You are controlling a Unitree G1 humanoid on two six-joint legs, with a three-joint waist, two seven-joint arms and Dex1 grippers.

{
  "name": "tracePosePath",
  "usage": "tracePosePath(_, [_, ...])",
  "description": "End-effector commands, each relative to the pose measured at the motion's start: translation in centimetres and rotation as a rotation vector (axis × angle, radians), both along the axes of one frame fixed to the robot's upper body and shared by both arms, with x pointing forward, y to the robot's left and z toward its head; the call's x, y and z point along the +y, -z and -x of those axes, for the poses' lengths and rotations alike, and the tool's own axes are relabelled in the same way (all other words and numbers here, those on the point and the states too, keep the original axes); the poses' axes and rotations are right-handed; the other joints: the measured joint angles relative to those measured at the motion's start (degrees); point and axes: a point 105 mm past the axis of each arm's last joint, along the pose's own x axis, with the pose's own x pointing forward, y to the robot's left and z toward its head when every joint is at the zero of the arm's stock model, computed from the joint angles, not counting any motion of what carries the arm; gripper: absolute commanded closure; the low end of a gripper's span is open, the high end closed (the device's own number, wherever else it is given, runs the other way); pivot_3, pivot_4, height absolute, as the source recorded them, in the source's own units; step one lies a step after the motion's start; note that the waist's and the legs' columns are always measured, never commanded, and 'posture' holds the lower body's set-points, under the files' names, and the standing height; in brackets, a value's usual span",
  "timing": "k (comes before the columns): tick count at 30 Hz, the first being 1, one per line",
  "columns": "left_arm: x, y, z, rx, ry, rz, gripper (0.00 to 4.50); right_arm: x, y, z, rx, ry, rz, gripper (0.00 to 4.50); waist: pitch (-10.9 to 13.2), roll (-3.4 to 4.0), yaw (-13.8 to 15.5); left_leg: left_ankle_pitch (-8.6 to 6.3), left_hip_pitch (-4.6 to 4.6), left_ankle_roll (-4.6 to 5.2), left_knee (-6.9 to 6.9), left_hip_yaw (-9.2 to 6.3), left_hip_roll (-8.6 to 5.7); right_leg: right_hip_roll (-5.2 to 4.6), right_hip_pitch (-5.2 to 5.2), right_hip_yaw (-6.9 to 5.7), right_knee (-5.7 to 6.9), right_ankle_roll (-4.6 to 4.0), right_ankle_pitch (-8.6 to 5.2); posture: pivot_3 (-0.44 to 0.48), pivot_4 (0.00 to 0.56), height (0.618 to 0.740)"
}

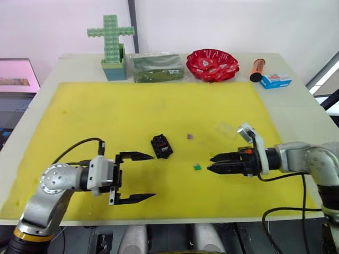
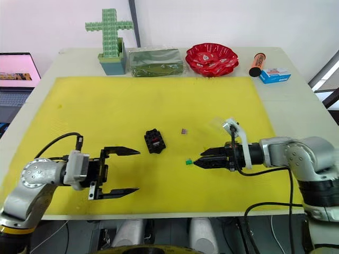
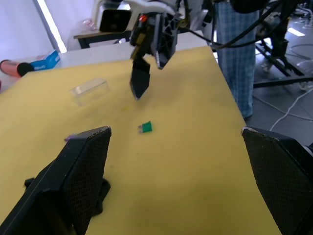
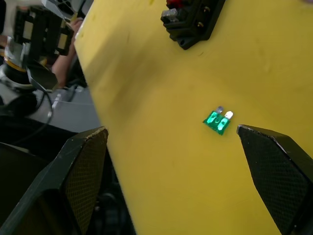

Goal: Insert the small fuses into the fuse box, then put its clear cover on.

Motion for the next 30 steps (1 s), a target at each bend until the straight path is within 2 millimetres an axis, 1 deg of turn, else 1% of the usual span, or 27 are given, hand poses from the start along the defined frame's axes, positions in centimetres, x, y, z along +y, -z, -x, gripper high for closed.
tracePosePath(1, [-0.5, -0.2, 0.3, -0.040, 0.036, -0.002, 0.00, 0.0, 0.2, -0.6, 0.094, 0.019, -0.040, 0.02, 0.0, 0.00, 0.0, 0.00, -0.01, 0.00, 0.03, 0.01, 0.00, 0.03, 0.00, 0.00, 0.02, 0.00, 0.00, 0.000, 0.150, 0.740])
tracePosePath(6, [-0.6, -0.1, 0.1, -0.039, 0.024, 0.007, 0.00, 0.2, 1.1, -0.7, 0.173, 0.027, -0.048, 0.02, 0.0, 0.00, 0.2, 0.01, -0.02, 0.01, 0.06, 0.05, 0.01, 0.10, 0.00, -0.05, 0.10, 0.01, 0.00, 0.000, 0.150, 0.740])
tracePosePath(7, [-0.6, 0.0, 0.2, -0.037, 0.024, 0.006, 0.00, 0.2, 1.2, -0.9, 0.192, 0.038, -0.055, 0.32, 0.0, 0.00, 0.1, 0.01, -0.03, 0.01, 0.07, 0.06, 0.02, 0.11, 0.00, -0.05, 0.11, 0.02, 0.00, 0.000, 0.150, 0.740])
tracePosePath(9, [-0.7, 0.1, 0.3, -0.033, 0.027, 0.004, 0.00, 0.2, 1.6, -1.1, 0.217, 0.055, -0.052, 0.60, 0.0, -0.01, 0.1, 0.01, -0.02, 0.01, 0.11, 0.05, 0.03, 0.16, 0.01, -0.05, 0.12, 0.03, 0.01, 0.000, 0.150, 0.740])
tracePosePath(14, [-0.9, 0.3, 0.5, -0.024, 0.033, 0.007, 0.00, 0.3, 2.1, -1.1, 0.263, 0.064, -0.048, 0.60, 0.0, -0.01, 0.1, 0.01, -0.02, 0.01, 0.15, 0.05, 0.04, 0.18, 0.01, -0.05, 0.18, 0.04, 0.01, 0.000, 0.150, 0.740])
tracePosePath(19, [-0.8, 0.5, 0.5, -0.023, 0.033, -0.001, 0.00, 0.7, 2.6, -1.7, 0.300, 0.095, -0.067, 0.60, 0.0, -0.02, 0.0, 0.01, -0.02, 0.02, 0.21, 0.03, 0.06, 0.24, 0.06, -0.05, 0.19, 0.04, 0.01, 0.000, 0.150, 0.740])
tracePosePath(23, [-0.8, 0.5, 0.5, -0.024, 0.037, 0.001, 0.00, 1.2, 2.7, -1.5, 0.323, 0.084, -0.072, 0.60, 0.0, -0.02, 0.0, 0.00, -0.02, 0.02, 0.25, 0.00, 0.10, 0.28, 0.06, -0.05, 0.24, 0.05, 0.01, 0.000, 0.150, 0.740])
tracePosePath(30, [-0.8, 0.6, 0.4, -0.026, 0.039, -0.002, 0.00, 2.3, 2.5, -0.8, 0.355, 0.026, -0.104, 0.60, 0.0, -0.01, 0.0, -0.02, -0.01, 0.06, 0.27, -0.02, 0.27, 0.49, 0.06, -0.05, 0.27, 0.05, 0.02, 0.000, 0.150, 0.740])
